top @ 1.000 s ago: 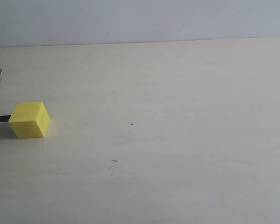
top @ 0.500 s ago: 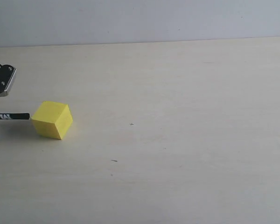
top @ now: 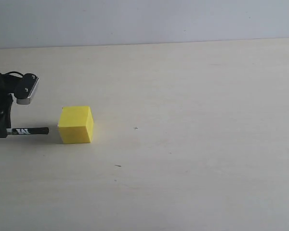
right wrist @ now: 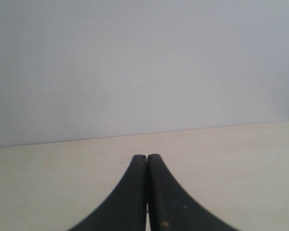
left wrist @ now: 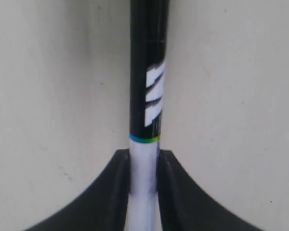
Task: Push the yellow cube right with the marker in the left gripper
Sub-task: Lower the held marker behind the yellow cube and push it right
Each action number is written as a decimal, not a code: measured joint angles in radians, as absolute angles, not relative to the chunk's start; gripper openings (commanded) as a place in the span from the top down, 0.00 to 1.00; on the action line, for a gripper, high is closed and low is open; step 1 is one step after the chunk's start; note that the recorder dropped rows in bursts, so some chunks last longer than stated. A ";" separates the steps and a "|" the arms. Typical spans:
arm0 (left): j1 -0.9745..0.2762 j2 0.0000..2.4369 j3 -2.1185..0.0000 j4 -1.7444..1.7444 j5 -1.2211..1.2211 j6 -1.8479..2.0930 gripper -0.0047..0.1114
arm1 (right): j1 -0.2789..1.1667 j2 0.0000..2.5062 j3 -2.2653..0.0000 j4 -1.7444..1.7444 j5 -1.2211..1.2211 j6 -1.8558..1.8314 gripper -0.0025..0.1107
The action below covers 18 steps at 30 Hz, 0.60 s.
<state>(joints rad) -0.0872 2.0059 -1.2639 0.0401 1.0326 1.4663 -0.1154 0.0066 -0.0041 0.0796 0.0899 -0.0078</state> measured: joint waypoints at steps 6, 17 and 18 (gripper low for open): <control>-0.146 2.006 -1.264 0.035 1.036 1.461 0.96 | -0.115 0.007 -0.004 0.080 0.090 -0.008 0.98; -0.270 2.006 -1.264 -0.018 0.970 1.323 0.96 | -0.115 0.007 -0.004 0.080 0.090 -0.008 0.98; -0.261 2.006 -1.264 -0.013 0.980 1.292 0.96 | -0.115 0.007 -0.004 0.080 0.090 -0.008 0.98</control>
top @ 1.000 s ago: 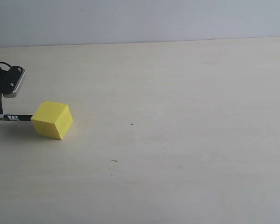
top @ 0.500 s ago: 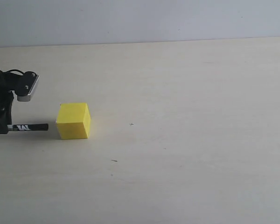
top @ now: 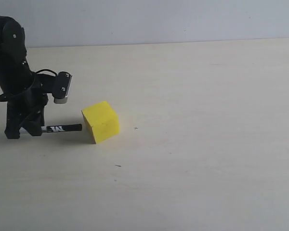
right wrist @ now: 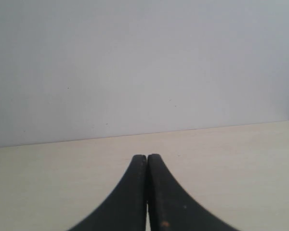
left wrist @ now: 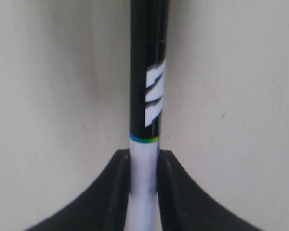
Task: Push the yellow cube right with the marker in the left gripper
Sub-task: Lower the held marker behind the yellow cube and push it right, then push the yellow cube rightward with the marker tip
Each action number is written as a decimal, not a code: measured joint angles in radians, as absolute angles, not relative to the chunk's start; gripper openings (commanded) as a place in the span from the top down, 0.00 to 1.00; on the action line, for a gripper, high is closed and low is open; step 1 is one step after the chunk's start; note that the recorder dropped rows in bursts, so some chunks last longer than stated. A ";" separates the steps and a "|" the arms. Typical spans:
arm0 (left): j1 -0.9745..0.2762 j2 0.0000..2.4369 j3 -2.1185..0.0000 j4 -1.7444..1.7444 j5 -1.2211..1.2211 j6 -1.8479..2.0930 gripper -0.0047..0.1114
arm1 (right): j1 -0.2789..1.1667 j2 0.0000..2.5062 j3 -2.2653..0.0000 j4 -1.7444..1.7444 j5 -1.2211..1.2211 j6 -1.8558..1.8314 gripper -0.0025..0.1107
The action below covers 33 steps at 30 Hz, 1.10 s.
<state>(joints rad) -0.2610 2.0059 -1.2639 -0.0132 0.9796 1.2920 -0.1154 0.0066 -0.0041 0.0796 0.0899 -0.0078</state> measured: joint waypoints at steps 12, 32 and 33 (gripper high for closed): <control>-0.285 2.006 -1.264 -0.049 0.958 1.180 0.96 | -0.115 0.007 -0.004 0.080 0.090 -0.008 0.98; -0.244 2.006 -1.264 -0.054 0.864 1.278 0.96 | -0.115 0.007 -0.004 0.080 0.090 -0.008 0.98; -0.244 2.006 -1.264 -0.054 0.864 1.291 0.96 | -0.115 0.007 -0.004 0.080 0.090 -0.008 0.98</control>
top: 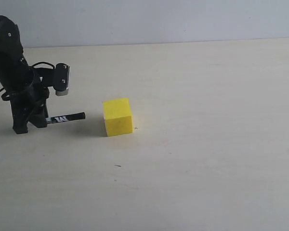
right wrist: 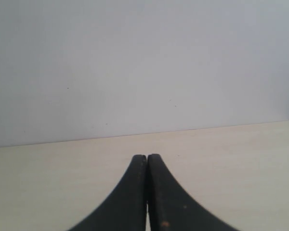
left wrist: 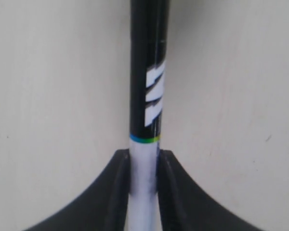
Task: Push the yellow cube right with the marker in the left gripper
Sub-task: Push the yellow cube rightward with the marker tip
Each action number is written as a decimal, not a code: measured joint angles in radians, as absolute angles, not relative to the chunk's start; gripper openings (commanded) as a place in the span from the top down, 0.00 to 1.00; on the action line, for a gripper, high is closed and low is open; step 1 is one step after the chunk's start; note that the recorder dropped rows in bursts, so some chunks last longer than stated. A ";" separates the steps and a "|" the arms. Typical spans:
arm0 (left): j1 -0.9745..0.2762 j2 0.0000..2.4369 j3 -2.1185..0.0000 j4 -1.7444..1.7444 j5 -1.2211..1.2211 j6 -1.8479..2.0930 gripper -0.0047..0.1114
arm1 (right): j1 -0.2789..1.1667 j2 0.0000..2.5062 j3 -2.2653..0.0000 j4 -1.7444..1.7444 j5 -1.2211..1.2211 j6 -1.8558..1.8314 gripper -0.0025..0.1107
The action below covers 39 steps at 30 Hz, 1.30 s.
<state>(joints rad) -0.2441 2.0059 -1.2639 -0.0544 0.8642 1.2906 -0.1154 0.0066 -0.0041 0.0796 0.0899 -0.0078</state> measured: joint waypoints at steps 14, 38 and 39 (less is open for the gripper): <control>-0.386 2.076 -1.367 -0.086 0.844 1.328 0.96 | -0.115 0.007 -0.004 0.080 0.090 -0.008 0.98; -0.413 2.076 -1.407 -0.085 0.882 1.380 0.96 | -0.115 0.007 -0.004 0.080 0.090 -0.008 0.98; -0.420 2.076 -1.411 -0.087 0.882 1.380 0.96 | -0.115 0.007 -0.004 0.080 0.090 -0.008 0.98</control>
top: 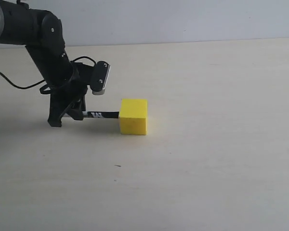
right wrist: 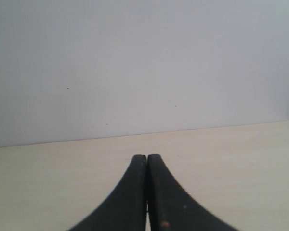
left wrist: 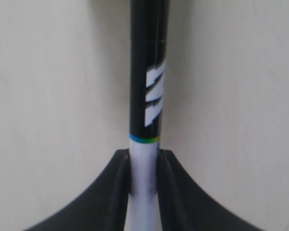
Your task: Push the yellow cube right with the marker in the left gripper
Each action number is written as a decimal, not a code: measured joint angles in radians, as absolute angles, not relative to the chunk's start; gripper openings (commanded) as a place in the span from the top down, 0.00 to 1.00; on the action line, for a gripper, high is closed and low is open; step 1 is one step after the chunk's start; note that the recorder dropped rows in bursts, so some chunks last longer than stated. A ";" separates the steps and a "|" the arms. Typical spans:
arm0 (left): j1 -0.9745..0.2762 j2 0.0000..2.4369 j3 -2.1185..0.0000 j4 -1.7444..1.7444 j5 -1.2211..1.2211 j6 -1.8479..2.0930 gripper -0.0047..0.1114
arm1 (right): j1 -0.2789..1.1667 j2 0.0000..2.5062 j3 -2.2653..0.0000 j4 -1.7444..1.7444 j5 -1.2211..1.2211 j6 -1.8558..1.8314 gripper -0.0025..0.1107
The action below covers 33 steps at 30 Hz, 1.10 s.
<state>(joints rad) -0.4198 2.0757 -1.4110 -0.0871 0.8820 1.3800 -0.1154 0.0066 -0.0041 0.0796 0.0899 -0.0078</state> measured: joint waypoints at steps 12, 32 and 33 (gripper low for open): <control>-0.412 2.076 -1.416 -0.082 1.005 1.310 0.96 | -0.115 0.007 -0.004 0.080 0.090 -0.008 0.98; -0.406 2.076 -1.417 -0.106 1.074 1.128 0.96 | -0.115 0.007 -0.004 0.080 0.090 -0.008 0.98; -0.403 2.076 -1.417 -0.111 1.074 1.114 0.96 | -0.115 0.007 -0.004 0.080 0.090 -0.008 0.98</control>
<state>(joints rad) -0.4031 2.0757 -1.4174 -0.1110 1.0740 1.1144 -0.1154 0.0066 -0.0041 0.0796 0.0899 -0.0078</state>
